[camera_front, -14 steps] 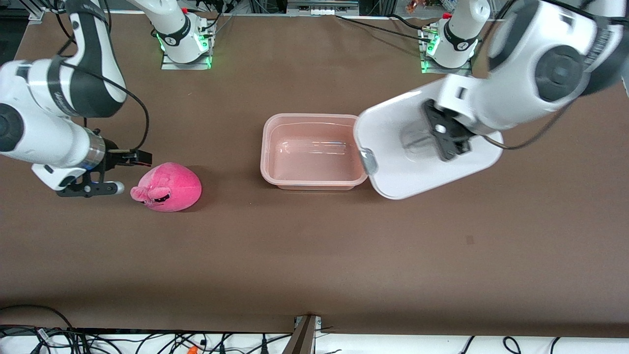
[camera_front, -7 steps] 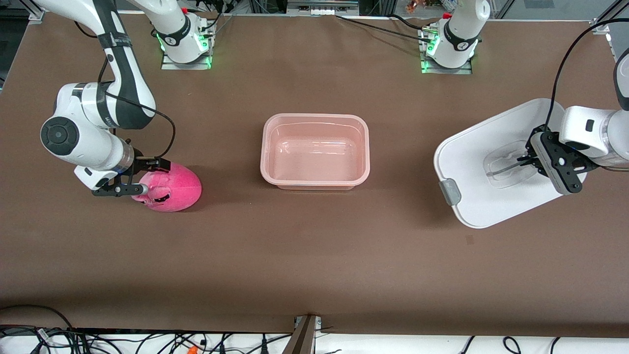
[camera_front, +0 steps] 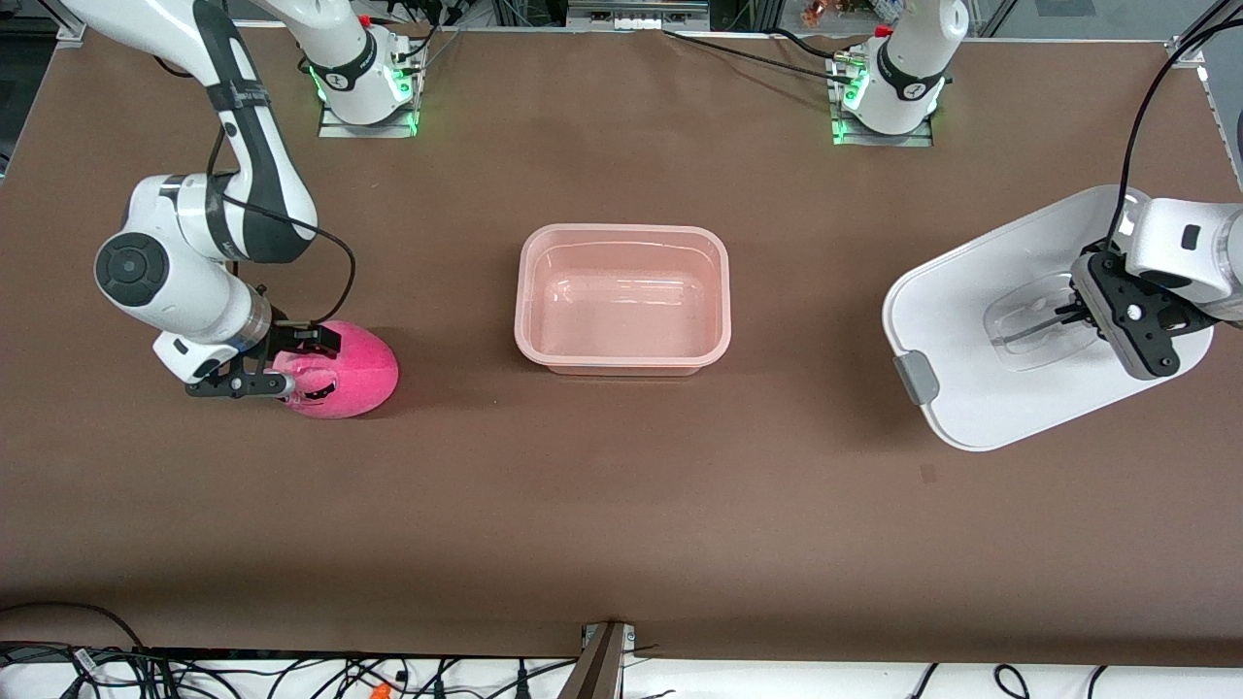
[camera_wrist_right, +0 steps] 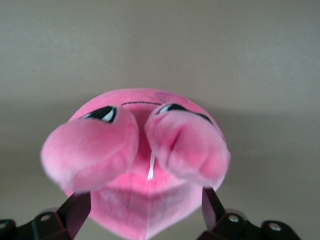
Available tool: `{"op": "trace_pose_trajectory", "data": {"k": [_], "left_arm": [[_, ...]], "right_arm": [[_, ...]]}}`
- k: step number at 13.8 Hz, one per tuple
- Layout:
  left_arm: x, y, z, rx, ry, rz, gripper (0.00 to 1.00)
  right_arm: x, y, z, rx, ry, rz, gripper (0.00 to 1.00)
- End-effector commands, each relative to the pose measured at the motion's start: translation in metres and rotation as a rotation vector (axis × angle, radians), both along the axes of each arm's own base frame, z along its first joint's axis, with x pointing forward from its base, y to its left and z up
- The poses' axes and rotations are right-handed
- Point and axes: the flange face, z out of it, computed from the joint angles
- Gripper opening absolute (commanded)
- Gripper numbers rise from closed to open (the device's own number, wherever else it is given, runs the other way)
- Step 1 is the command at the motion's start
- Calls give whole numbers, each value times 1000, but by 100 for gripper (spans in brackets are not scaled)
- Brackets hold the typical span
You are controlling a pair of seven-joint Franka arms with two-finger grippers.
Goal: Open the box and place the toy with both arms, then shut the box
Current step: 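Grasp the pink plush toy with the right gripper and lift it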
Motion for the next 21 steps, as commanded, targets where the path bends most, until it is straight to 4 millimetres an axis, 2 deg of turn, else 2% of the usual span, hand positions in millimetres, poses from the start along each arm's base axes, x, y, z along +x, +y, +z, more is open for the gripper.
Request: {"op": "trace_pose_trajectory", "data": {"k": [1,2,3,8,12,16,18,21], "left_arm": [[15,-1,-4,-18,-9,-7,0],[15,4,-4,-19,-8,-13,0],[15,10,-4,-19,-8,-6,0],[12,13,0,-3,-6,3,0],[12,14,1,-1,-6,5,0],[11,14,1,1,-4,7,0],[11,14,1,-1,-4,5,0],[11,14,1,-2,-4,7,0]], "right_arm": [[-1,1,-7,14,-5,16,61],[0,1,-6,15,-3,21,25],[0,1,-5,15,-3,22,0],[1,2,1,17,6,67,0],[3,9,18,20,8,168,0],[10,47,66,55,78,444,0],[7,91,104,83,131,610,0],[-10,156,160,102,194,748,0]]}}
